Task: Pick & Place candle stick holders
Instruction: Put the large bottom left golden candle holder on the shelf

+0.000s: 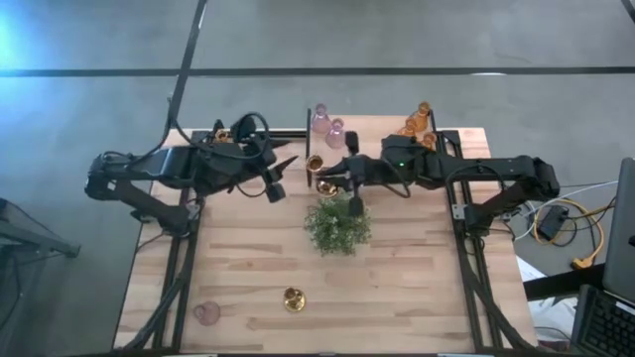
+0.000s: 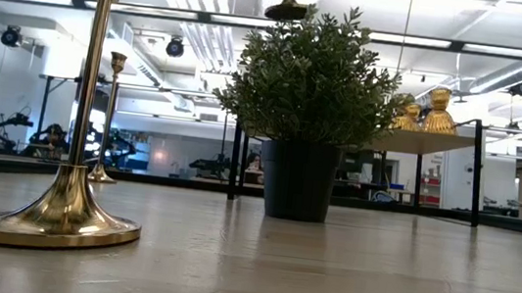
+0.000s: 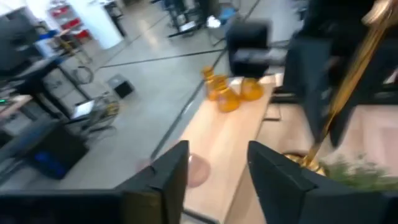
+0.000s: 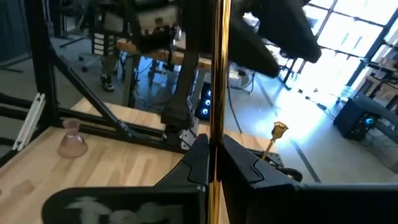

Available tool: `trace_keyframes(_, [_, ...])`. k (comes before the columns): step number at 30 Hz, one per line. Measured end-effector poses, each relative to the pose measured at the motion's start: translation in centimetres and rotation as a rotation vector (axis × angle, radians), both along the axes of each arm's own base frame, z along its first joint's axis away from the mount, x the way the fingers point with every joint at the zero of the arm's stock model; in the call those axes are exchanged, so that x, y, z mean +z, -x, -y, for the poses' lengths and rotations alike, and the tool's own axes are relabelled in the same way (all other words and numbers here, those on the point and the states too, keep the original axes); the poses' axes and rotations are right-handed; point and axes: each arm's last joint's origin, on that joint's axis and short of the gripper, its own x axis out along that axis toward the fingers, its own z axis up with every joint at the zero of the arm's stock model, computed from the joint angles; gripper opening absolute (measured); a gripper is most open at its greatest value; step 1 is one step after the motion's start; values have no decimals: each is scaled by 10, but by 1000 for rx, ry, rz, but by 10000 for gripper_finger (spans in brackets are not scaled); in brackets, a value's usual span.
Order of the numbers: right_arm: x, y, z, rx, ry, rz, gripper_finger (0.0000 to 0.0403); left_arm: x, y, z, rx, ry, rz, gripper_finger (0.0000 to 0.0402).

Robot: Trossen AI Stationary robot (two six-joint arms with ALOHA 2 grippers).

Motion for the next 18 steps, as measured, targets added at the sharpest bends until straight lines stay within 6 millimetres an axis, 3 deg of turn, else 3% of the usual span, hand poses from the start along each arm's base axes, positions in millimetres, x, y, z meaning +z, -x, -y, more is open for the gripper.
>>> trace_keyframes(8, [10, 46, 16, -130, 10, 42, 10, -12, 40, -5, 40, 50, 52, 224])
trace_keyframes(13, [8, 76, 40, -238, -16, 149, 10, -42, 60, -9, 102, 66, 142, 225])
trace_keyframes(18, [-1, 94, 75, -390, -59, 245, 10, -79, 62, -9, 87, 18, 247, 227])
